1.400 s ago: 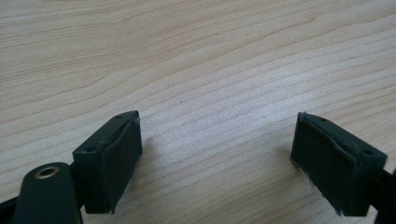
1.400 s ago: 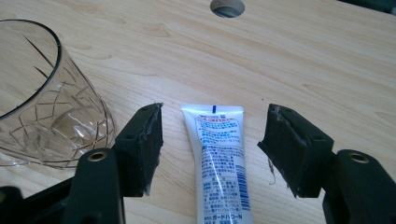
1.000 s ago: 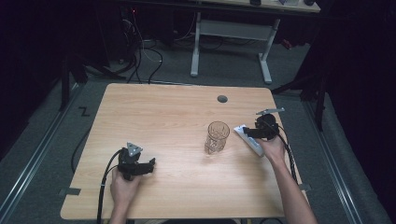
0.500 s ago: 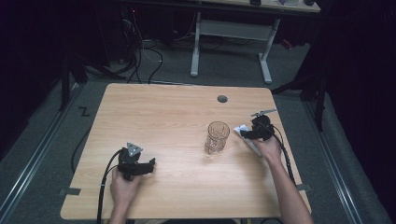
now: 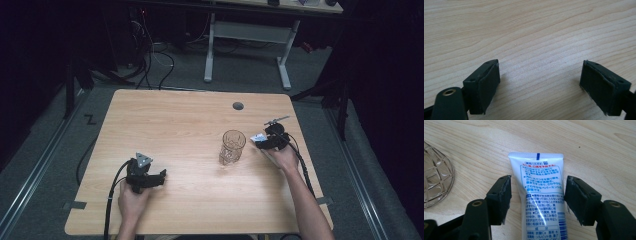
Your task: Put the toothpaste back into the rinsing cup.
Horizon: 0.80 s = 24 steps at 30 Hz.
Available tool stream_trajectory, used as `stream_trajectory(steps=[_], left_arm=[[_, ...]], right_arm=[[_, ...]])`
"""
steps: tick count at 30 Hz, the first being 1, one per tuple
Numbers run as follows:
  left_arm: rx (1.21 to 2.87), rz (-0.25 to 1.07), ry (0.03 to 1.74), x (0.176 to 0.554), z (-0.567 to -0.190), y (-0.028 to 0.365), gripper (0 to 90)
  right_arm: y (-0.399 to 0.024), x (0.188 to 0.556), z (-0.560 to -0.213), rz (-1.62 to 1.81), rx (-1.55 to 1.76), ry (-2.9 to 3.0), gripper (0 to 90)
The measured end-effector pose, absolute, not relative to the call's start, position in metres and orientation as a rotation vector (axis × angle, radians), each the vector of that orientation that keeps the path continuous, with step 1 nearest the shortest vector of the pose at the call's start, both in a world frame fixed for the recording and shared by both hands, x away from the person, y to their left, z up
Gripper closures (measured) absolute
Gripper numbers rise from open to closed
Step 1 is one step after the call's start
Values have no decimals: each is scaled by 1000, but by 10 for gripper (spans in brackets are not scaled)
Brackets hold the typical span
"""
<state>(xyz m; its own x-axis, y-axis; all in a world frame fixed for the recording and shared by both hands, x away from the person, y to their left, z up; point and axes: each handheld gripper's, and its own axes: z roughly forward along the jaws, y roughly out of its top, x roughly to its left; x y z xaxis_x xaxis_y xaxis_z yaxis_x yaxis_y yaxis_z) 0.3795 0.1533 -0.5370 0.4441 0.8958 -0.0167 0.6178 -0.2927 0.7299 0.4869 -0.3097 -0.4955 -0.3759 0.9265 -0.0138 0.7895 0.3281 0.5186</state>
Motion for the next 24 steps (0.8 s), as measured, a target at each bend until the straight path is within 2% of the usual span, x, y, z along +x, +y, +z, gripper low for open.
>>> stream_trajectory(steps=[24], left_arm=[[2023,529,1265,379,-537,153,163]], right_arm=[[-312,492,-503,548,1508,2358,457]])
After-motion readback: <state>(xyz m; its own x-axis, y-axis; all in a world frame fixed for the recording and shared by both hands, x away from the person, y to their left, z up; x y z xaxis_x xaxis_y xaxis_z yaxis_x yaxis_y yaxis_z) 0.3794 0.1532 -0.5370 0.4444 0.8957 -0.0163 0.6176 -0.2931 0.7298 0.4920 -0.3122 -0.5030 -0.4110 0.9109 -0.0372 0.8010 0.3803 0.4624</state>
